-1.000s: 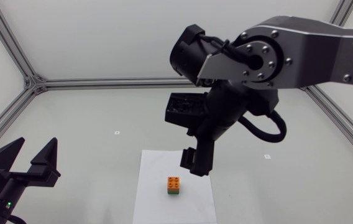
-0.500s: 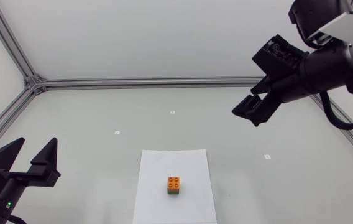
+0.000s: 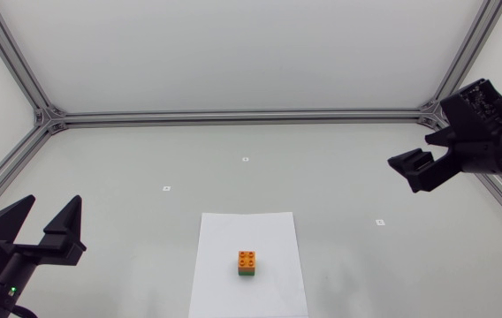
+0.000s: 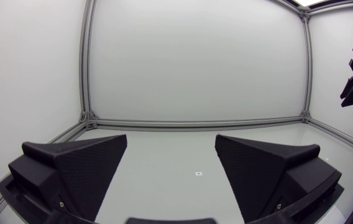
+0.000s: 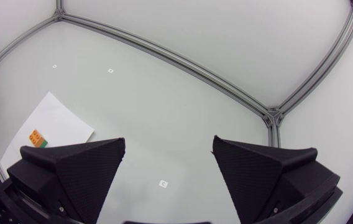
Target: Pick up the orange 2x2 brick with the right arm and stack it on top of the green 2x2 brick in the center
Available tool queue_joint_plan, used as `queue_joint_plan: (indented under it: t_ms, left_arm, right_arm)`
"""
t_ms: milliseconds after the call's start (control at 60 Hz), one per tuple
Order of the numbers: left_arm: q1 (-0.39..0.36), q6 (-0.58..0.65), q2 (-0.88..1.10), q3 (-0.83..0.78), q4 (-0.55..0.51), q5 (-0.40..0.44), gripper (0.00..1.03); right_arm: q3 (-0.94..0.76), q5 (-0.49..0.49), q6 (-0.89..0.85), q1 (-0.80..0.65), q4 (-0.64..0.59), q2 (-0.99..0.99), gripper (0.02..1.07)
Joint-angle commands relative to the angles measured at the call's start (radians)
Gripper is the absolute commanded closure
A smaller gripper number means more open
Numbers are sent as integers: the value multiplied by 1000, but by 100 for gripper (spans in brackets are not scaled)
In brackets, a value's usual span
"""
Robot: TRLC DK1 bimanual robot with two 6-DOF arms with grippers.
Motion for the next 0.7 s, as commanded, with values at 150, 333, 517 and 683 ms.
queue_joint_plan:
  t_ms: [150, 333, 517, 683]
  left_arm:
    - [3, 13, -8, -41, -15, 4, 4]
    - [3, 13, -8, -41, -15, 4, 4]
    - [3, 13, -8, -41, -15, 4, 4]
    - [3, 13, -8, -41, -15, 4, 4]
  right_arm:
    - [-194, -1, -3, -113, 96, -195, 7]
    - [-349, 21, -5, -142, 170, -386, 7]
    - [-463, 31, 71, -127, 247, -524, 7]
    - [-543, 41, 145, -111, 314, -611, 7]
